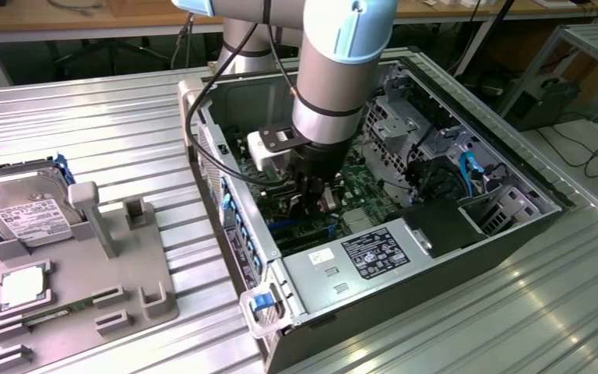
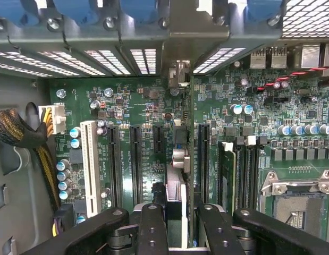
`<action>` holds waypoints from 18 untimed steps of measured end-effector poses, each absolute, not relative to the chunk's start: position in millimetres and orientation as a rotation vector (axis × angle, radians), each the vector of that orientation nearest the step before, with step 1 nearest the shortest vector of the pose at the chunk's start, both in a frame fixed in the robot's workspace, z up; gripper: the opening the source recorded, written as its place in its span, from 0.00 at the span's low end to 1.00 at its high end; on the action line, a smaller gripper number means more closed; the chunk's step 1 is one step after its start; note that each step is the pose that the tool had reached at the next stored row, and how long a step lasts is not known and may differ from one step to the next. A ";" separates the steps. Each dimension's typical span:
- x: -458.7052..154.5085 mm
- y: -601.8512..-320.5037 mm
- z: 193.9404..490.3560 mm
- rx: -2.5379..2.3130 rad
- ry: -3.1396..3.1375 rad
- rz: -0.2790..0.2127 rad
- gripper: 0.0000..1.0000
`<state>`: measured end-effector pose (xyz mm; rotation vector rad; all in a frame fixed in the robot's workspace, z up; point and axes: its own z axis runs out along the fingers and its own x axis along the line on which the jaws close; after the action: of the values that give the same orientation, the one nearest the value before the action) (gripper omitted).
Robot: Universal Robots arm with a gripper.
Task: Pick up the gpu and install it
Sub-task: 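Insert the gpu into the slot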
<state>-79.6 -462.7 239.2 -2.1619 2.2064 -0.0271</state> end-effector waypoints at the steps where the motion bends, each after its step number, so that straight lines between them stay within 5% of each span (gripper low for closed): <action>1: -79.6 -462.6 239.3 -2.163 2.206 -0.027 0.28; 18: -80.8 -460.9 236.5 -2.167 2.200 -0.027 0.28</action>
<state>-80.8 -460.9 236.5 -2.1666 2.2000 -0.0270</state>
